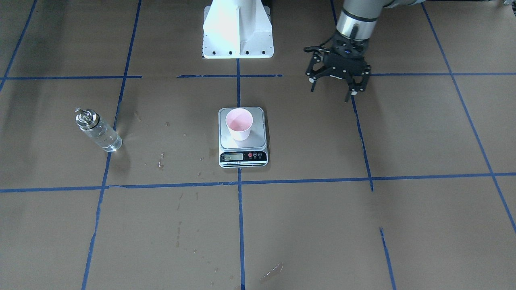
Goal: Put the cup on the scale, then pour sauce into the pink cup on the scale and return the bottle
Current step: 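Release the pink cup on the scale and withdraw the left gripper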
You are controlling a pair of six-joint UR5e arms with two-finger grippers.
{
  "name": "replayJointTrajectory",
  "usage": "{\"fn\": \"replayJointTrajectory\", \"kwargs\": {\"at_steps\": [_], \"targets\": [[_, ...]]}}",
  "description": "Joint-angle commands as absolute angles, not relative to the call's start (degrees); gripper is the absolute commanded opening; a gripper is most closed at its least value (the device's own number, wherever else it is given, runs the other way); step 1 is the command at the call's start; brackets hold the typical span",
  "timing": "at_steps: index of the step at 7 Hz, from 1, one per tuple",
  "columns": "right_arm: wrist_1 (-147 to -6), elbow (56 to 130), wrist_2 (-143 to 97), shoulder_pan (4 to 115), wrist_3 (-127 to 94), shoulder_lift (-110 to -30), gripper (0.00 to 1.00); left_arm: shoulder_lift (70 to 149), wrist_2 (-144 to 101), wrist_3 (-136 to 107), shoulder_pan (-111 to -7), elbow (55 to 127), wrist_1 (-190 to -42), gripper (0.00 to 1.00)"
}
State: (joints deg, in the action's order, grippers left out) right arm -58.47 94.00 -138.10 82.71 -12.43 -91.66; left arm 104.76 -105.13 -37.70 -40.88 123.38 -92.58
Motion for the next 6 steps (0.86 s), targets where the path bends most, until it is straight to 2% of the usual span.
{"fn": "replayJointTrajectory", "kwargs": {"at_steps": [1,3,6], "targets": [[-58.6,97.2,-139.6,82.7,-17.6,-91.7,1.00,96.5,-119.3,-23.9,-60.0,121.5,-92.6,1.00],[-58.9,103.1,-139.4,79.9,-26.1,-92.9,1.00,93.2,-122.9,-6.0,-75.2,113.8,-90.8,1.00],[-59.3,111.3,-133.2,71.3,-39.4,-93.4,1.00,93.2,-124.1,8.5,-87.5,101.5,-87.0,1.00]]}}
